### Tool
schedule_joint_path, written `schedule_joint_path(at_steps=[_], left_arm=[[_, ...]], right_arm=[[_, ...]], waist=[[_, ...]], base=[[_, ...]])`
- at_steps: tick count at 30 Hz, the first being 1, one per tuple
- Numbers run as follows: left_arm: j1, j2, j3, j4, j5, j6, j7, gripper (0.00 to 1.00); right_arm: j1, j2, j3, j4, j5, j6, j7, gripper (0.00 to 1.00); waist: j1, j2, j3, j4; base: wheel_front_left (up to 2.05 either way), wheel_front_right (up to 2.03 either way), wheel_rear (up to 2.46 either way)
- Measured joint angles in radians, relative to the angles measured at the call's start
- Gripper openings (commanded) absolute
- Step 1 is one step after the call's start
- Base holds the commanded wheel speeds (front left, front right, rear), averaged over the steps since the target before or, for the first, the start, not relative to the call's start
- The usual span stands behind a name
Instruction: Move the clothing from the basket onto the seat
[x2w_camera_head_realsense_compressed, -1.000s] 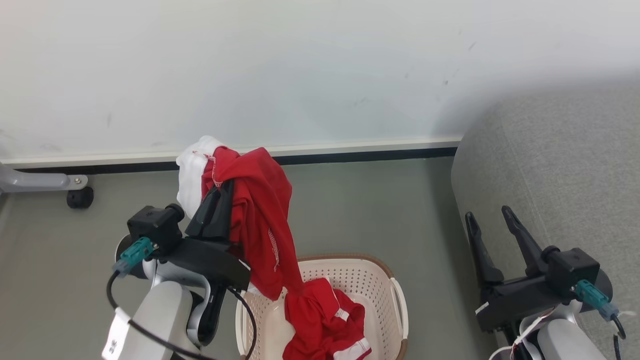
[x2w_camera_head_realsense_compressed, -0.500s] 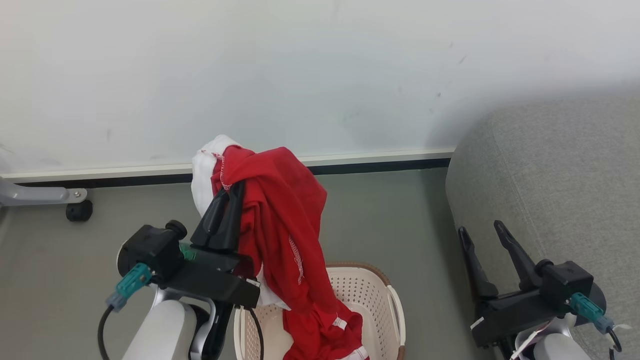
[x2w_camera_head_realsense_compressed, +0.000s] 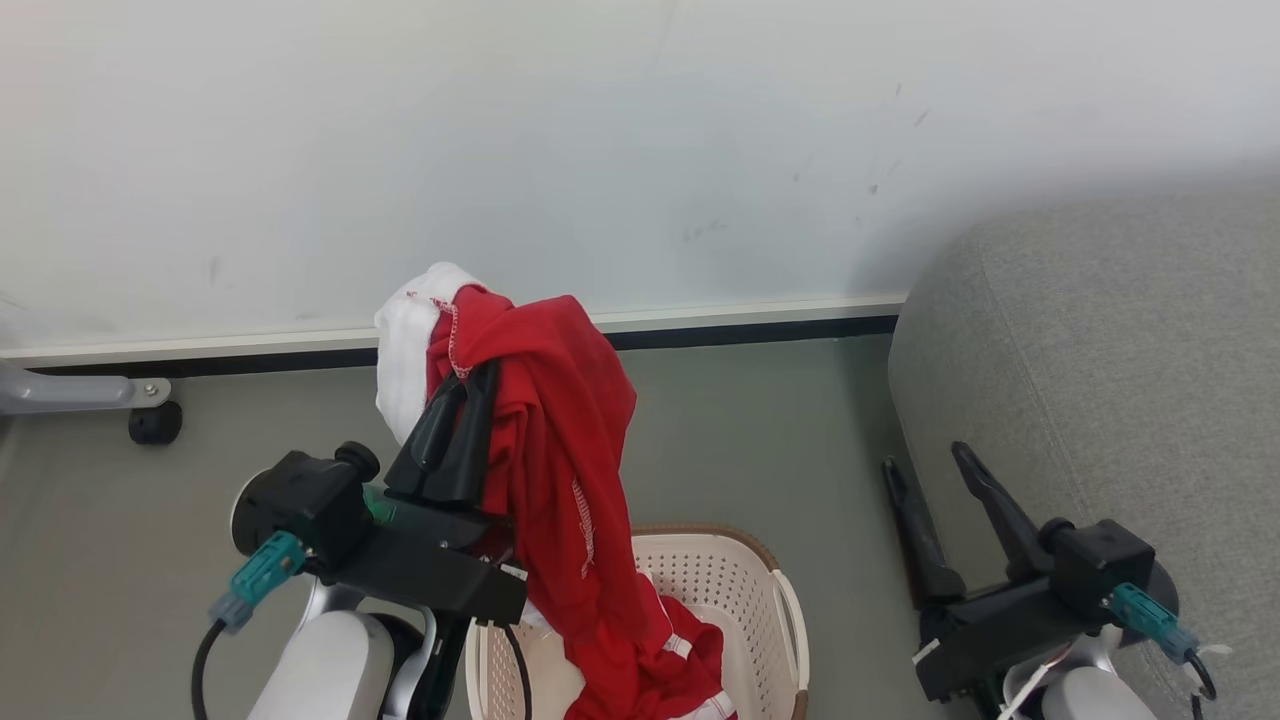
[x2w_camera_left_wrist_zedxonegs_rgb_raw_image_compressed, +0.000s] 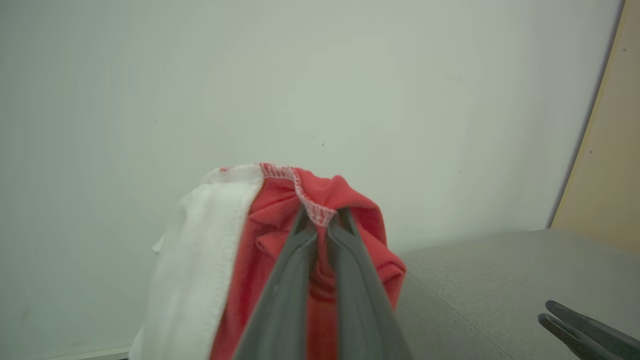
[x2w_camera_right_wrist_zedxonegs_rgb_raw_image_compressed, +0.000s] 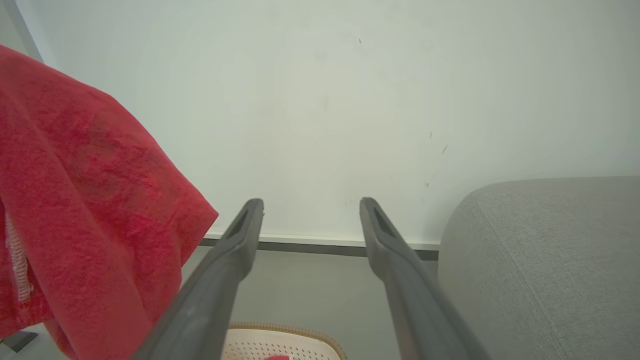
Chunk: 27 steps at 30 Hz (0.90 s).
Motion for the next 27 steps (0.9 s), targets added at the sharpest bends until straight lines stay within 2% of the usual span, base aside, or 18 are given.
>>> schedule_joint_path(at_steps=[8,18,27], left_arm=[[0.001,0.001,-0.008,-0.033,0.000,0.016,0.036,0.00],[0.000,-0.003,-0.029,-0.054,0.000,0.024,0.073,0.00],[-0.011,-0.016,-0.063,-0.054,0.000,0.023,0.095,0.00]], right_arm=[[-0.046,0.036,0.064,-0.014,-0.001,0.028,0.017,1.00],[-0.133,0.092,0.234,0.002,-0.005,0.070,0.057,1.00],[-0.206,0.100,0.325,0.064,-0.002,0.079,0.075,1.00]], waist=[[0.0000,0.0000,0.006,0.002],[0.0000,-0.0001,0.015,0.012],[0.0000,0.0000,0.020,0.042]], base=[[0.00,0.00,0.00],[0.00,0.00,0.00],[0.00,0.00,0.00]])
